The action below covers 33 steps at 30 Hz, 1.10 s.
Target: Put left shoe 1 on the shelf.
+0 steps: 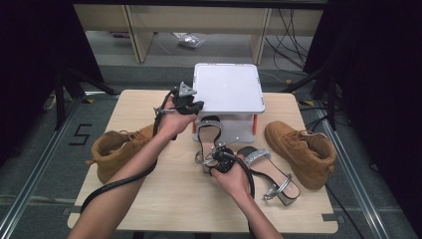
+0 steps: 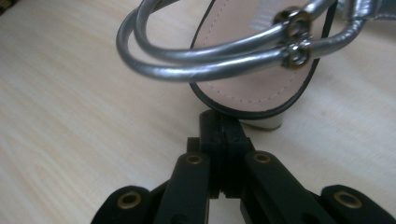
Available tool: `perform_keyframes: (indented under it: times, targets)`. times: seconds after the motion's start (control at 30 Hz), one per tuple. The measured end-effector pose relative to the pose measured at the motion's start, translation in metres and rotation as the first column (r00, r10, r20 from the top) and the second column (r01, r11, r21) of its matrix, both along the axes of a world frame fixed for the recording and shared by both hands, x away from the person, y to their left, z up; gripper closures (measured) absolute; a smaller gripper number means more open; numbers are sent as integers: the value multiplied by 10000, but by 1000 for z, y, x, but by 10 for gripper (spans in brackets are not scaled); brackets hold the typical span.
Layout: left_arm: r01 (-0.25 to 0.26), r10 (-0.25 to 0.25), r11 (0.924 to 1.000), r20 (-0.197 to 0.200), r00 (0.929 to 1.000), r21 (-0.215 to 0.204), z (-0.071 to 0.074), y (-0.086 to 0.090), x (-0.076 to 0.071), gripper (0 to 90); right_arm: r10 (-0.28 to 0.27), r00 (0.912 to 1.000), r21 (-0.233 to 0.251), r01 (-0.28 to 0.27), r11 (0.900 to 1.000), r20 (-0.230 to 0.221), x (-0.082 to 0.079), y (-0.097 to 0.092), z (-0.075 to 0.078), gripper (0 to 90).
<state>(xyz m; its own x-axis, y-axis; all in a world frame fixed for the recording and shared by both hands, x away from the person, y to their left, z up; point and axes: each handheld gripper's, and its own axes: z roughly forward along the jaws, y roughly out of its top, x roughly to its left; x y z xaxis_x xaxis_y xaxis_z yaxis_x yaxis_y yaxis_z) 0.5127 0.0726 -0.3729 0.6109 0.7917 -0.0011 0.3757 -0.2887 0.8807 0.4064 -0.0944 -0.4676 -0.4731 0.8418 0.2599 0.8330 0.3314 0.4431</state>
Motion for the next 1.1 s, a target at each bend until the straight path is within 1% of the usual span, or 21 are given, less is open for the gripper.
perform_keyframes:
  times: [0.03, 0.07, 0.1, 0.13, 0.17, 0.23, 0.37, 0.4, 0.5, 0.53, 0.57, 0.67, 0.7, 0.73, 0.8, 0.87, 0.9, 0.93, 1.0, 1.03, 1.1]
  targets:
    - [-1, 1, 10000, -11, 10000, -3, 0, 0, 0, 896, 87, 9999, -26, -87, 10000, 106, 2, -1, 1, 900]
    - [9, -9, 10000, -11, 10000, 9, 0, 0, 0, 896, -30, 9998, 39, 29, 10000, 204, 4, -1, 3, 900]
    - [12, -12, 10000, -17, 10000, 16, 0, 0, 0, 896, -382, 9993, 31, 382, 9993, 61, 6, 1, 8, 900]
    - [8, -8, 10000, -19, 10000, 15, 0, 0, 0, 896, -382, 9993, 31, 382, 9993, 61, 6, 1, 8, 900]
    - [9, -9, 10000, -22, 10000, 21, 0, 0, 0, 896, -294, 9990, 0, 294, 9996, 325, 9, 1, 7, 900]
    - [2, -2, 10000, -22, 10000, -11, 0, 0, 0, 896, -130, 9995, -141, 134, 9998, 303, 14, 3, 8, 900]
    - [10, -10, 10000, -30, 10000, 16, 0, 0, 0, 896, -147, 9997, -199, 151, 9997, 214, 16, 5, 9, 900]
    - [20, -20, 10000, 2, 10000, -15, 0, -1, 0, 896, 63, 9992, -92, -59, 9999, 389, 17, 4, 10, 900]
    - [1, -1, 10000, -3, 10000, -34, 0, -1, 0, 896, -332, 9987, -199, 340, 9992, 385, 19, 7, 12, 900]
    - [4, -4, 10000, -8, 10000, -27, 0, -1, 0, 896, 28, 9980, -223, -14, 9998, 637, 21, 5, 12, 900]
    - [-1, 1, 10000, -12, 10000, -32, 0, -1, 0, 896, -171, 9980, -242, 186, 9995, 609, 22, 5, 12, 900]
    - [-4, 5, 10000, -50, 10000, 33, 1, -1, 0, 896, -344, 9970, -347, 369, 9987, 697, 26, 5, 12, 900]
    - [9, -9, 10000, -33, 10000, 42, 1, -1, 0, 896, -249, 9957, -428, 288, 9987, 894, 27, 4, 12, 900]
    - [12, -12, 10000, -42, 10000, 49, 1, -1, 0, 896, 29, 9919, -566, 43, 9984, 1271, 30, 1, 12, 900]
    - [12, -12, 10000, -55, 10000, 66, 1, -1, 1, 896, -141, 9924, -592, 215, 9980, 1220, 32, 2, 15, 900]
    - [1, -1, 10000, -57, 10000, 49, 1, -1, 0, 896, -207, 9884, -759, 324, 9966, 1507, 37, 4, 18, 900]
    - [-3, 3, 10000, -49, 10000, 50, 1, -1, 0, 896, -207, 9884, -759, 324, 9966, 1507, 37, 4, 18, 900]
    - [-4, 4, 10000, -48, 10000, 46, 1, -1, 0, 896, -150, 9858, -869, 298, 9958, 1670, 39, 4, 19, 900]
    - [-13, 14, 10000, -56, 10000, 40, 1, -1, 0, 896, -297, 9847, -886, 455, 9950, 1716, 42, 6, 20, 900]
    - [-14, 14, 10000, -54, 10000, 39, 1, -1, 0, 896, -166, 9823, -1027, 363, 9940, 1866, 45, 7, 20, 900]
    - [-6, 7, 10000, -48, 10000, 51, 1, -1, 0, 896, -291, 9787, -1011, 505, 9936, 2031, 49, 9, 20, 900]
